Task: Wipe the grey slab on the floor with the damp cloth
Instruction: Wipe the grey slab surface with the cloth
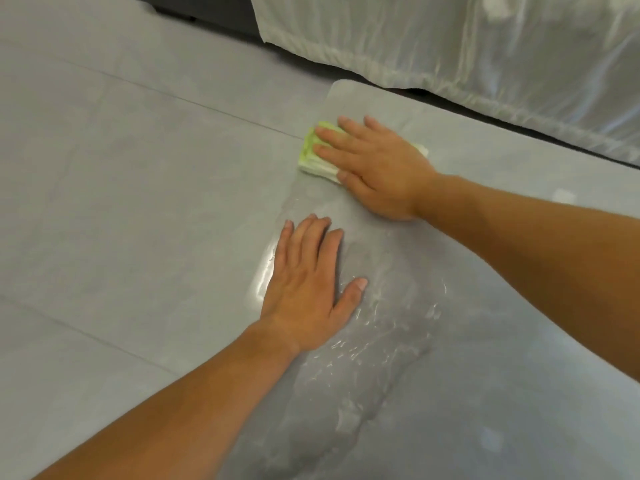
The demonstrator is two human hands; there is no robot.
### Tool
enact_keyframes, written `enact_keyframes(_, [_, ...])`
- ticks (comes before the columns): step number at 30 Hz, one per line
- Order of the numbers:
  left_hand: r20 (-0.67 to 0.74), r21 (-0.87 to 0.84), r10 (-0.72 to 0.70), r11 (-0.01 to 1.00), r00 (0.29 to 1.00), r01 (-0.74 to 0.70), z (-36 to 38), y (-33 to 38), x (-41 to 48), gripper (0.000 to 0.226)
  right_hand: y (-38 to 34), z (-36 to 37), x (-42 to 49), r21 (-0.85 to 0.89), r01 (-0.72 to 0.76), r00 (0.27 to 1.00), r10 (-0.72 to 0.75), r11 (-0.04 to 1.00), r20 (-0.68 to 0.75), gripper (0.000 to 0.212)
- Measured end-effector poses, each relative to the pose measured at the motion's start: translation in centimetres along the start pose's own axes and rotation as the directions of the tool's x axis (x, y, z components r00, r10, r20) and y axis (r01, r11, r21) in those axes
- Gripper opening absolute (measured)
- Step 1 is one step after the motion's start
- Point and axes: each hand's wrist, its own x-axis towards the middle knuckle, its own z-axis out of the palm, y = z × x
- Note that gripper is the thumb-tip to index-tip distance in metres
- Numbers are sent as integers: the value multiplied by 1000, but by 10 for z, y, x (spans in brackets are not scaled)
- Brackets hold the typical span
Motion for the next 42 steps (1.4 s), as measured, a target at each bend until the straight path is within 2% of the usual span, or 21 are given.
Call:
enact_keyframes(2, [14,32,-10,999,1000,10,0,0,0,71,-1,-6,18,63,-171,985,173,983,-21,68])
enact_keyframes(3, [25,47,-14,999,1000,12,0,0,0,72,-7,-6,21,78,-169,985,171,982,-20,68])
enact_keyframes(7, [68,108,-22,994,997,15,-1,1,1,72,-19,0,1,62,136,987,-141,989,78,61])
enact_keyframes(9, [87,131,-24,991,996,13,0,2,1,72,-5,-6,9,15,164,979,-165,986,117,61])
enact_keyframes(11, [112,145,-29,989,993,12,1,1,1,72,11,-13,26,-20,54,996,-53,998,65,63])
enact_keyframes(13, [126,154,-37,988,991,17,2,1,1,72,24,-18,39,17,-112,994,112,994,6,61])
enact_keyframes(16, [129,160,-41,987,991,20,3,1,1,71,29,-17,30,47,-227,973,229,973,-35,58])
enact_keyframes(21, [144,168,-43,986,989,19,1,1,1,72,51,-3,-87,76,-474,874,479,877,-86,63])
enact_keyframes(23, [144,155,-42,988,989,20,1,1,1,72,34,5,-136,95,-532,838,539,841,-82,63])
enact_keyframes(25, [146,115,-30,993,989,14,-1,0,1,71,-10,20,-175,98,-478,873,485,873,-57,63])
enact_keyframes(28, [153,41,-9,999,988,3,-6,-1,-6,68,-64,41,-218,80,-222,974,225,972,-28,57])
enact_keyframes(29, [152,34,-10,999,988,5,-8,0,-13,66,-64,44,-223,75,-189,981,191,979,-25,55])
enact_keyframes(30, [145,36,-18,999,989,13,-8,1,-23,64,-60,44,-222,74,-222,973,226,972,-44,55])
enact_keyframes(31, [137,41,-26,999,990,21,-8,2,-34,62,-56,44,-217,84,-325,941,331,942,-70,55])
enact_keyframes(33, [141,56,-42,998,989,35,-8,6,-58,60,-55,43,-203,163,-584,792,602,795,-99,57])
enact_keyframes(34, [153,68,-51,997,987,41,-7,5,-69,60,-66,46,-195,215,-669,709,698,712,-102,59])
enact_keyframes(35, [171,83,-57,996,984,43,-6,4,-78,60,-84,50,-192,237,-713,656,747,660,-108,60])
enact_keyframes(36, [187,103,-54,994,981,35,-4,2,-85,61,-107,56,-194,241,-713,653,749,658,-112,61])
enact_keyframes(38, [205,143,-33,990,978,3,0,-2,-92,63,-148,68,-212,196,-618,762,641,761,-89,60])
enact_keyframes(40, [206,171,-26,985,978,-10,4,-5,-93,64,-157,73,-234,156,-505,855,516,849,-42,58])
enact_keyframes(42, [199,184,-33,983,979,-4,7,-7,-94,65,-136,72,-236,128,-505,857,514,854,-48,57])
